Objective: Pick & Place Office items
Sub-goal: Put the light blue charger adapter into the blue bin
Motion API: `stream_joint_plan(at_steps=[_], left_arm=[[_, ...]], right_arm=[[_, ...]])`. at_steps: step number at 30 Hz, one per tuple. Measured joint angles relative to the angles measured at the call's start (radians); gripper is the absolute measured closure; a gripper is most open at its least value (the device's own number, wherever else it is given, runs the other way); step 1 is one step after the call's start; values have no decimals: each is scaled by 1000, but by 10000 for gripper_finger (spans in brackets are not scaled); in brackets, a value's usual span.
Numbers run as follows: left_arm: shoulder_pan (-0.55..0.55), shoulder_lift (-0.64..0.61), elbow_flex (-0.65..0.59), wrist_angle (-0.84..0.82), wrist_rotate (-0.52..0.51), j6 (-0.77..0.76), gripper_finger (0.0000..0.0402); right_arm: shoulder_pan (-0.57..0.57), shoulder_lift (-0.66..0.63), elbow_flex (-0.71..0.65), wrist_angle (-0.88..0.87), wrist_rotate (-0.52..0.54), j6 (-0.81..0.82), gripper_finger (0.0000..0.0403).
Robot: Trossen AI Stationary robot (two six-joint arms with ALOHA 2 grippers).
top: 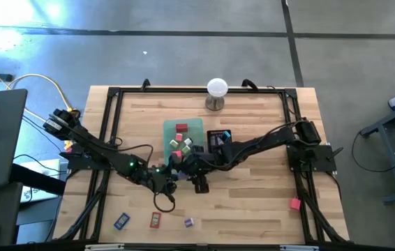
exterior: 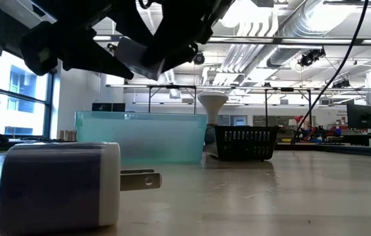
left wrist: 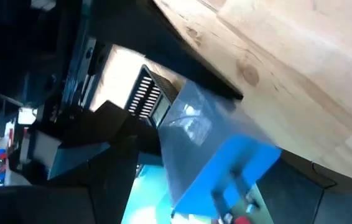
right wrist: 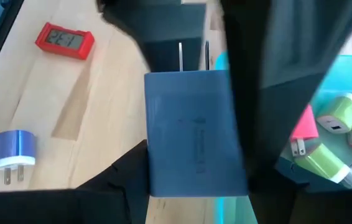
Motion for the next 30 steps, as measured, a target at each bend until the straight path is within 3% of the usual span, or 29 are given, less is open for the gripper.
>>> stream_joint_plan(at_steps=[8,15,24,30], left_arm=[[-17,0,0,36,1,99,110],[-55,0,0,67,-78,173,118],[-59,0,0,57,-74,172,224],[-74,0,0,62,-90,167,289]], right_arm=[[-19,0,0,17,-95,28,208],[-26,0,1,24,-156,79,208],[-25,-1,2,25,-170,95,208],[-24,-1,1,19,-175,121,174]])
